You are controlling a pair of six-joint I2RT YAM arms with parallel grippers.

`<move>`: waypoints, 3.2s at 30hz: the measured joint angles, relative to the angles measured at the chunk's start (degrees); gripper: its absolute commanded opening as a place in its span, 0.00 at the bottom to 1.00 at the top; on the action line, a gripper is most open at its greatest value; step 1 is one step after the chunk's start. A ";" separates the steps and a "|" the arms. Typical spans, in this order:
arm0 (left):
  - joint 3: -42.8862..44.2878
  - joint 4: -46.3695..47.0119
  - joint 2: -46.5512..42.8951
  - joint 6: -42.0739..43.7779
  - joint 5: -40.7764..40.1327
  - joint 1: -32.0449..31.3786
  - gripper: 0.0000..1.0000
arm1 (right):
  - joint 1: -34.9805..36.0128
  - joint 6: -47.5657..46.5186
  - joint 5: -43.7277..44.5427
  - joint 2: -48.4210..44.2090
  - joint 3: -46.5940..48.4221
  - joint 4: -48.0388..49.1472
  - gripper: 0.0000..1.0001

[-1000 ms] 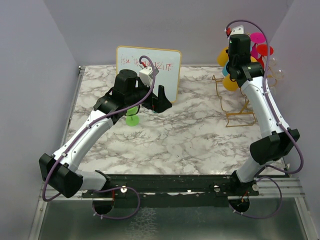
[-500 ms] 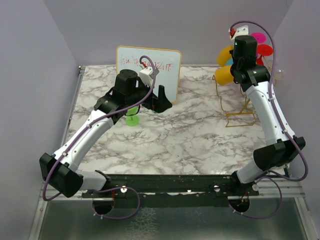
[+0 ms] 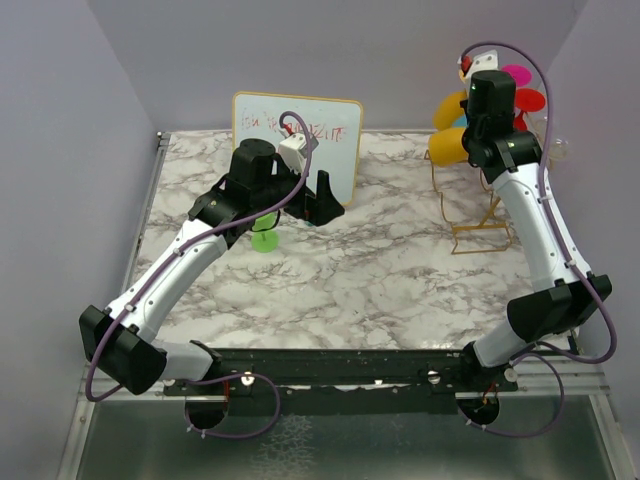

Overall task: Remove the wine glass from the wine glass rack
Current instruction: Pick up the wine glass from the wine rack, then place the wine glass at the center of the board.

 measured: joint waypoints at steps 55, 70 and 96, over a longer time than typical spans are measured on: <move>0.00 -0.09 0.00 -0.33 -0.20 0.00 0.99 | 4.68 -2.82 1.53 2.36 4.52 -0.44 0.01; 0.00 0.04 -0.94 -1.84 -1.95 0.00 0.99 | 7.26 -0.79 1.33 2.36 6.75 -3.85 0.00; -4.81 7.08 -4.92 -8.04 -7.02 0.00 0.99 | 8.90 18.80 -20.65 -4.57 2.54 -9.86 0.01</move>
